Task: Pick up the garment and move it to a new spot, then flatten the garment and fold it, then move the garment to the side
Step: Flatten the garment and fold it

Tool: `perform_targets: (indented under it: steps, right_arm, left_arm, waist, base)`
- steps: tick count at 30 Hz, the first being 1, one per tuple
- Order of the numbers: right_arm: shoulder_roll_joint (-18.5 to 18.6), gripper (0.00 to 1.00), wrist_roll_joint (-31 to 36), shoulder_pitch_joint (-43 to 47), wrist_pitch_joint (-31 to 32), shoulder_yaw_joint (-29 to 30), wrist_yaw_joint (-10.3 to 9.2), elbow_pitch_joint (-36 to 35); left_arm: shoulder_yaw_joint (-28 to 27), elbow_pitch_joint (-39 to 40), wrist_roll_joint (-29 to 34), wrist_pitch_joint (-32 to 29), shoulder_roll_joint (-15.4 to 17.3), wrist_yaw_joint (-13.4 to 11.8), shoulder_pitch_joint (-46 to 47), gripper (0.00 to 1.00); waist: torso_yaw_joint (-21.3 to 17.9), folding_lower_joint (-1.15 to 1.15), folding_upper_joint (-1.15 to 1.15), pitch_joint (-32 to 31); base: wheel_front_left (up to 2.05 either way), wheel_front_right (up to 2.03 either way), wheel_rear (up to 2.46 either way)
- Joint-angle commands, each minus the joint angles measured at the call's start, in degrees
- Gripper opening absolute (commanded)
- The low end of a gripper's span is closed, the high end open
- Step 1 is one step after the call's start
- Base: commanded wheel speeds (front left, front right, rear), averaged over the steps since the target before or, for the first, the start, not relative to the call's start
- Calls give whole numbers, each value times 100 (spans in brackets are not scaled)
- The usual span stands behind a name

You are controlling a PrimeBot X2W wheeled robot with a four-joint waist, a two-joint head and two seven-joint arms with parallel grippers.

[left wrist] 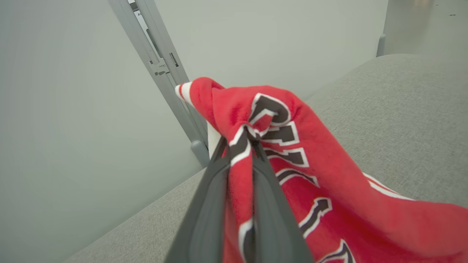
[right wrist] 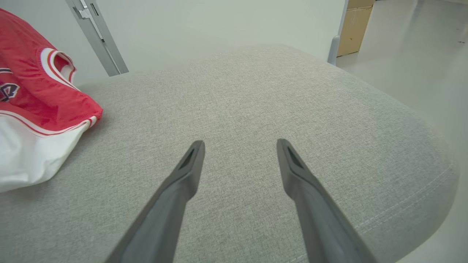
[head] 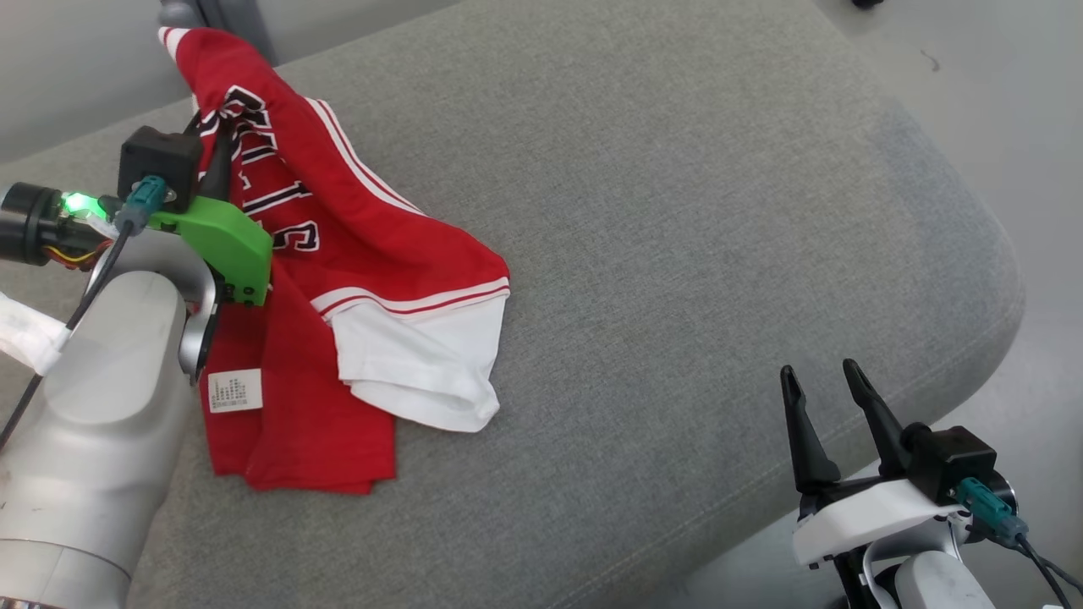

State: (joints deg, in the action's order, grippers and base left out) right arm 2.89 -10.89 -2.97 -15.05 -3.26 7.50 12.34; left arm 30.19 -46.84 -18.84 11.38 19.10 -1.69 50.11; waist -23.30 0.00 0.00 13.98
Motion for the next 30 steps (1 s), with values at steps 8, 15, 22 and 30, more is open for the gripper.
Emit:
perform_targets:
  steps: [8,15,22,30]
  right_arm:
    - [0,100,-32,-93,-19,44,-2,20]
    - [5,100,30,48,-19,170,-2,83]
    - [5,100,72,335,-19,255,-2,182]
    - [5,100,140,540,-18,298,-2,162]
  left_arm:
    - [-268,-770,-408,342,-357,250,219,100]
    - [-832,-327,-936,379,-762,423,-321,100]
    - [-1198,253,-1203,376,-731,414,-1657,100]
    - [-1376,752,-1526,331,-771,304,-2963,100]
  waist:
    - [-17,0,0,168]
    - [449,0,0,-219]
    - [834,0,0,-734]
    - [1097,0,0,-895]
  base:
    - [0,0,0]
    - [0,0,0]
    - [0,0,0]
    - [0,0,0]
